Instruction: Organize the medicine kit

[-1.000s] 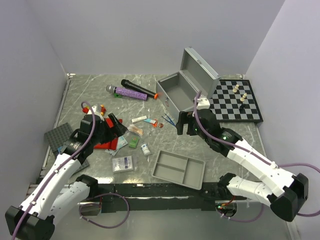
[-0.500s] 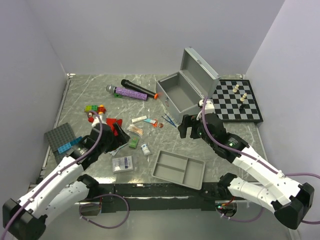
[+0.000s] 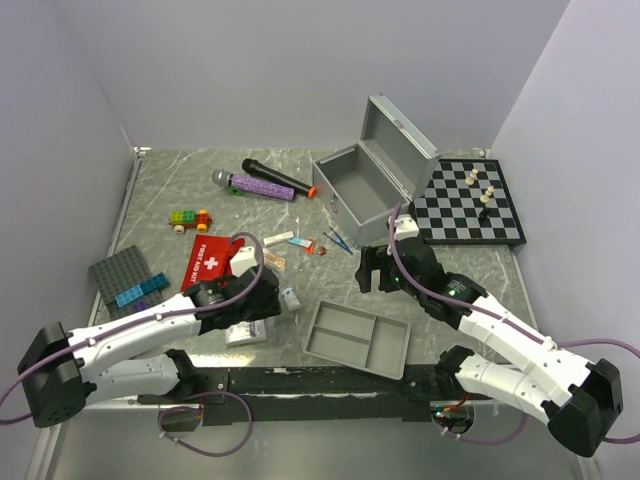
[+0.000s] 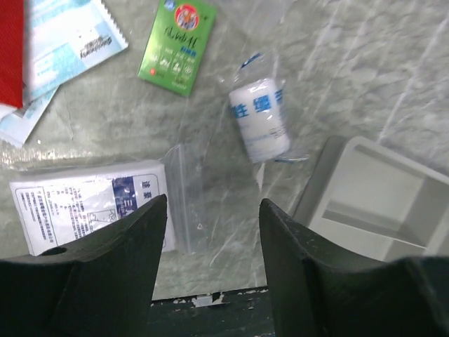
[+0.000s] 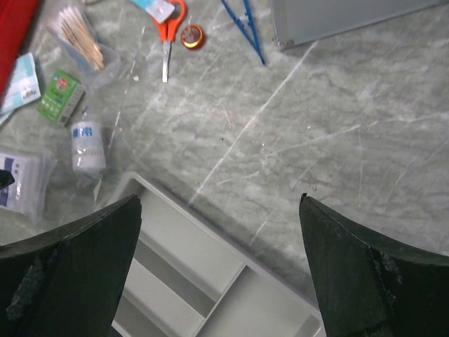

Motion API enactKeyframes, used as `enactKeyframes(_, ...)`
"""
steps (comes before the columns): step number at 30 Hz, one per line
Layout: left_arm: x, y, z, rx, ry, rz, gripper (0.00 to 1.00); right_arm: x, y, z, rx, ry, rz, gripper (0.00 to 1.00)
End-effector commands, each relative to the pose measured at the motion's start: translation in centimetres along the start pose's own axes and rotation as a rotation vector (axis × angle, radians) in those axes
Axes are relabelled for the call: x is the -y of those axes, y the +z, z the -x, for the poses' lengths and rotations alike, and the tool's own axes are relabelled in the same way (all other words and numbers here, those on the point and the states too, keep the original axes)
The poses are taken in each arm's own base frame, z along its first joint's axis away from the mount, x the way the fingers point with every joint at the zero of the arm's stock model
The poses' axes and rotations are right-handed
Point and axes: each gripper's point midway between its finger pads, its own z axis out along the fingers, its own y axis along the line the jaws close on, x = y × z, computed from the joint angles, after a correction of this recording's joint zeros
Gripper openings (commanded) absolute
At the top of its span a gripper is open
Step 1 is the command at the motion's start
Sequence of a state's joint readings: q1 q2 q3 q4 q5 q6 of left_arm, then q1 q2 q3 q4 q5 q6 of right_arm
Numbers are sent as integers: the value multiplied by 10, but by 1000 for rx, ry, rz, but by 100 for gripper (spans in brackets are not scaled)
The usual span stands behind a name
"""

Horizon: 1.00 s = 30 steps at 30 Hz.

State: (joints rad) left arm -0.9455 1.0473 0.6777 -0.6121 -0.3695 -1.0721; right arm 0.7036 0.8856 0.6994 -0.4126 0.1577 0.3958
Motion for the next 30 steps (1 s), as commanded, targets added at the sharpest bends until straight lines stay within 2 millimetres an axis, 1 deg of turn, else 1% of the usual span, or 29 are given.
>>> enactKeyframes(1,-10,3,-4,18,-22,81,60,-4,0,0,12,21,28,100)
enactKeyframes(3,-17,3,-6,14,-19,123,61,-3,1,-2,5,15,23,100)
enactKeyframes(8,-41,2,-14,8,-49,229,69,-1,2,-6,3,12,22,100)
enactKeyframes(10,-45,4,-18,-2,-60,237,69,-1,3,-10,-1,13,24,100)
enactKeyframes(12,-44,7,-22,-12,-64,230,68,-1,4,-12,-6,15,25,100)
enactKeyframes(16,-44,16,-30,-39,-32,235,65,1,6,-17,-18,13,18,100)
enactKeyframes(23,-49,28,-40,-71,17,261,62,4,6,-20,-21,13,7,100)
enactKeyframes(26,-54,31,-45,-85,34,283,59,5,7,-21,-28,15,4,100)
enactKeyframes(27,-56,32,-48,-92,38,290,56,5,7,-22,-28,15,4,100)
enactKeyframes(30,-60,35,-54,-112,45,298,38,5,8,-22,-31,14,3,100)
